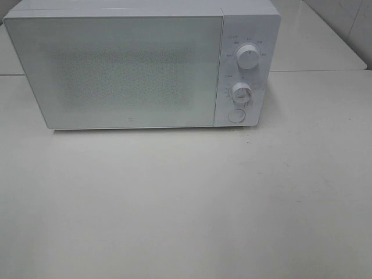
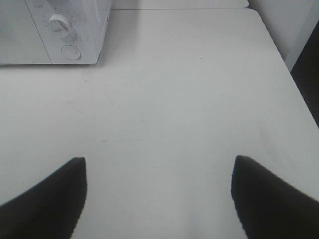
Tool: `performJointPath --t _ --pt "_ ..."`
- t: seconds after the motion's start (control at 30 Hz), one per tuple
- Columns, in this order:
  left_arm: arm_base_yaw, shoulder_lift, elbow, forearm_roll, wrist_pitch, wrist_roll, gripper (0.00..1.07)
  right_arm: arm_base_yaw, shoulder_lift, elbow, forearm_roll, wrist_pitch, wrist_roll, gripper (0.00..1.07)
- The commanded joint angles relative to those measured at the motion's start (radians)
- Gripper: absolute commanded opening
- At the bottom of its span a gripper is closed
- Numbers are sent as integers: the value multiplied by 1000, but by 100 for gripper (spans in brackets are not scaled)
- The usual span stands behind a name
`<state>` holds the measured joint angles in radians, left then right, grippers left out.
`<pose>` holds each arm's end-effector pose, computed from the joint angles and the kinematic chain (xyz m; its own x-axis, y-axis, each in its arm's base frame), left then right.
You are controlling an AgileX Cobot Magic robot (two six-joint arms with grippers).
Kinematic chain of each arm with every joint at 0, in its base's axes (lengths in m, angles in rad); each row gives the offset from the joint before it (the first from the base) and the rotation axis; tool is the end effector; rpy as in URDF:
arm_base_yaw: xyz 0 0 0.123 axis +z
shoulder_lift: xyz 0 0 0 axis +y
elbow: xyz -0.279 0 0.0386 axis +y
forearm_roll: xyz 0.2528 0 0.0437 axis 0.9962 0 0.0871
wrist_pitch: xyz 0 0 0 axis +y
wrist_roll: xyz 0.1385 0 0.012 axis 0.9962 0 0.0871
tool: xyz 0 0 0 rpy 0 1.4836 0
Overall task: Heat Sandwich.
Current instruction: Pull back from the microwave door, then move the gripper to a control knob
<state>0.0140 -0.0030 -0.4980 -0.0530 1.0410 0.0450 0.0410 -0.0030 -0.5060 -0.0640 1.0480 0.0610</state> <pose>0.0466 -0.0057 0.2597 -0.4363 0.0121 -0.8997 0.0351 0.9994 -0.0036 0.0455 -0.0058 0.2615 -0.4350 0.0111 -0.9004 0.0215 0.9998 0.0020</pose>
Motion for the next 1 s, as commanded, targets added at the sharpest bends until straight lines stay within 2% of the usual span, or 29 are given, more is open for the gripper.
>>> performJointPath --t 0.03,1.0 --pt "4 -29 3 -7 -13 -8 104 -7 -27 1 -6 -10 -2 76" --pt "4 -28 3 -7 -13 -8 104 -7 -27 1 -6 -10 -3 76"
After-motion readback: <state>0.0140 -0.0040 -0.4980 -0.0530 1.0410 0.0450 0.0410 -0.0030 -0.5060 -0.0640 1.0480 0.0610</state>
